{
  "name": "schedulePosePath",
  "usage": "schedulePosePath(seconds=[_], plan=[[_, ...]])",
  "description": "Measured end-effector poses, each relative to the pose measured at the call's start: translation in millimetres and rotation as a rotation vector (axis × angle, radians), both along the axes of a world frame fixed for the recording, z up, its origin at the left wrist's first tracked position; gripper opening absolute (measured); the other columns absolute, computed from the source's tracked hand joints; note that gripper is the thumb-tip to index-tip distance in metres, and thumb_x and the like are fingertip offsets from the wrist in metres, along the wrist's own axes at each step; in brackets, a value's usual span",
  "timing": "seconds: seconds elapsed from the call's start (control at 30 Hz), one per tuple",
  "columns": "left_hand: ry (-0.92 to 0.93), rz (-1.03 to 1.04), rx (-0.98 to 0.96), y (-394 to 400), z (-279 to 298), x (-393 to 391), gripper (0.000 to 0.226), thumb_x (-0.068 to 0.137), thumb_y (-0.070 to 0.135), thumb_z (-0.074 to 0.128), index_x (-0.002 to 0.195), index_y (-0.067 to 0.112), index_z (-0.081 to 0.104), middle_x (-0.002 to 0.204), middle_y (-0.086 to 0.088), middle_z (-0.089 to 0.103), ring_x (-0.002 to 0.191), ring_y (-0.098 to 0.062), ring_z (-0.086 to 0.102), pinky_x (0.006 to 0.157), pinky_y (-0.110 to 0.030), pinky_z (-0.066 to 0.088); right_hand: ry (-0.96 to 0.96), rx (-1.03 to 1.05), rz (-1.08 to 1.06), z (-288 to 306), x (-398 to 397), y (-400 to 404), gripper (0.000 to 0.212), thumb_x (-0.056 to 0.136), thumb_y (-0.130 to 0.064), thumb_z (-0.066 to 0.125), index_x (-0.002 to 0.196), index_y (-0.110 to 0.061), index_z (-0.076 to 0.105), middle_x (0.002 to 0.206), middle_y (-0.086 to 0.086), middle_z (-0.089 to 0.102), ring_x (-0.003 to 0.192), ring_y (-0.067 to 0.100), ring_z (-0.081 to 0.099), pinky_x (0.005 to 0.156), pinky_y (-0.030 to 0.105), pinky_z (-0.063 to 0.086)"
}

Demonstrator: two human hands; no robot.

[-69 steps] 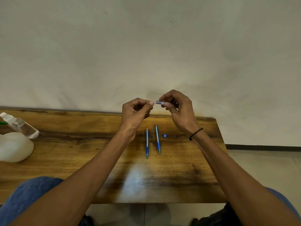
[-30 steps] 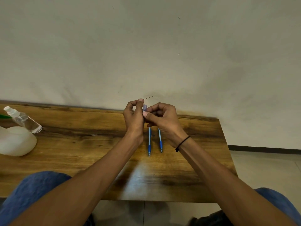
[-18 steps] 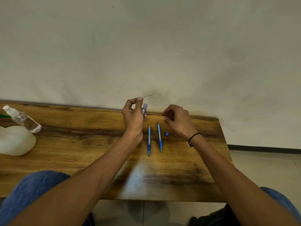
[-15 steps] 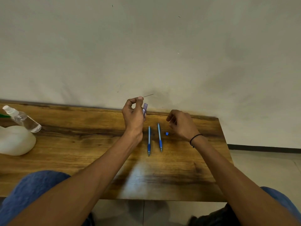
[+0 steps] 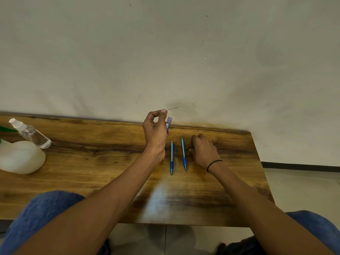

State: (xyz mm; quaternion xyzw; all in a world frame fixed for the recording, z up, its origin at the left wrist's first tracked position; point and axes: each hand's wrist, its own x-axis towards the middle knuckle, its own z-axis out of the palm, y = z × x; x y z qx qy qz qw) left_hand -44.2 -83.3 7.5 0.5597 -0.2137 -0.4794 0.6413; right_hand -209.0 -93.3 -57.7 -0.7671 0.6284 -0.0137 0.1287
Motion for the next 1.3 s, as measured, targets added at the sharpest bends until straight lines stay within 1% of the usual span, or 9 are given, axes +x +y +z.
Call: schedulePosePath(seconds=[0.1, 0.2, 0.37, 0.5, 0.6, 0.83, 1.0, 1.1, 1.3], plan=[[0.004, -0.003, -0.019, 1, -1, -1, 0.019, 0.103, 0.022, 0.066, 0.112, 0.005, 0.069, 0.078, 0.003, 0.059, 0.048, 0.001, 0.053, 0.077, -0.022, 0.061, -0.071, 0.027, -0.046, 5, 1, -3, 0.021, 0.096, -0.021, 0.072, 0.108, -0.009, 0.061, 0.113, 0.014, 0.065, 0.105, 0.036, 0.064, 0.081, 0.043, 0.054], [0.022, -0.012, -0.029, 3, 1, -2, 0.019, 0.102, 0.021, 0.066, 0.112, 0.004, 0.069, 0.088, 0.001, 0.063, 0.056, 0.001, 0.059, 0.092, -0.042, 0.053, -0.267, -0.027, -0.106, 22, 2, -9, 0.011, 0.093, -0.016, 0.075, 0.098, -0.011, 0.065, 0.095, 0.006, 0.071, 0.094, 0.027, 0.069, 0.080, 0.042, 0.058], [-0.046, -0.009, -0.013, 3, 0, -2, 0.010, 0.102, 0.025, 0.066, 0.102, 0.016, 0.069, 0.095, -0.009, 0.062, 0.068, -0.006, 0.056, 0.065, -0.018, 0.054, -0.765, -0.142, -0.156, 74, 9, -16, 0.007, 0.092, -0.012, 0.078, 0.092, -0.011, 0.070, 0.079, 0.001, 0.072, 0.071, 0.014, 0.071, 0.064, 0.028, 0.060], [-0.080, -0.002, -0.003, 2, -2, -1, 0.011, 0.102, 0.029, 0.066, 0.104, 0.018, 0.070, 0.096, -0.005, 0.065, 0.076, -0.010, 0.058, 0.069, -0.028, 0.052, -1.012, -0.125, -0.030, 104, 17, -12, 0.010, 0.090, -0.003, 0.077, 0.099, -0.003, 0.073, 0.085, 0.010, 0.073, 0.075, 0.018, 0.072, 0.065, 0.027, 0.062], [-0.111, -0.010, 0.001, 2, -3, -1, 0.014, 0.103, 0.031, 0.065, 0.106, 0.019, 0.070, 0.097, -0.008, 0.066, 0.085, -0.019, 0.057, 0.075, -0.038, 0.049, -1.044, -0.112, 0.104, 115, 24, -9, 0.013, 0.091, 0.000, 0.075, 0.104, 0.000, 0.073, 0.091, 0.012, 0.073, 0.079, 0.018, 0.072, 0.068, 0.028, 0.063], [-0.146, -0.032, -0.052, 2, -6, -1, 0.008, 0.103, 0.033, 0.064, 0.103, 0.026, 0.067, 0.104, -0.022, 0.070, 0.096, -0.032, 0.069, 0.069, -0.036, 0.049, -0.975, -0.068, 0.188, 123, 32, -6, 0.012, 0.093, -0.004, 0.075, 0.105, -0.002, 0.073, 0.090, 0.012, 0.073, 0.078, 0.019, 0.073, 0.069, 0.032, 0.064], [-0.216, 0.019, -0.106, 0, -9, -1, 0.017, 0.103, 0.029, 0.064, 0.106, 0.013, 0.068, 0.080, 0.001, 0.072, 0.067, -0.004, 0.066, 0.059, -0.026, 0.053, -0.971, -0.003, 0.170, 124, 29, -6, 0.011, 0.092, -0.001, 0.075, 0.103, -0.001, 0.073, 0.087, 0.011, 0.074, 0.069, 0.015, 0.072, 0.066, 0.026, 0.061], [-0.285, 0.039, -0.112, -1, -13, 0, 0.017, 0.104, 0.031, 0.064, 0.104, 0.013, 0.067, 0.061, 0.009, 0.065, 0.053, -0.002, 0.057, 0.052, -0.026, 0.048, -0.983, 0.043, 0.160, 125, 28, -7, 0.011, 0.090, 0.002, 0.075, 0.101, 0.001, 0.074, 0.088, 0.015, 0.075, 0.067, 0.019, 0.073, 0.067, 0.030, 0.062], [-0.390, 0.057, -0.134, 0, -13, -1, 0.010, 0.104, 0.030, 0.063, 0.094, 0.031, 0.062, 0.068, 0.019, 0.068, 0.054, 0.001, 0.058, 0.049, -0.020, 0.045, -0.938, 0.113, 0.183, 129, 21, -9, 0.012, 0.089, 0.001, 0.077, 0.101, 0.003, 0.074, 0.092, 0.015, 0.077, 0.073, 0.022, 0.075, 0.070, 0.030, 0.063]])
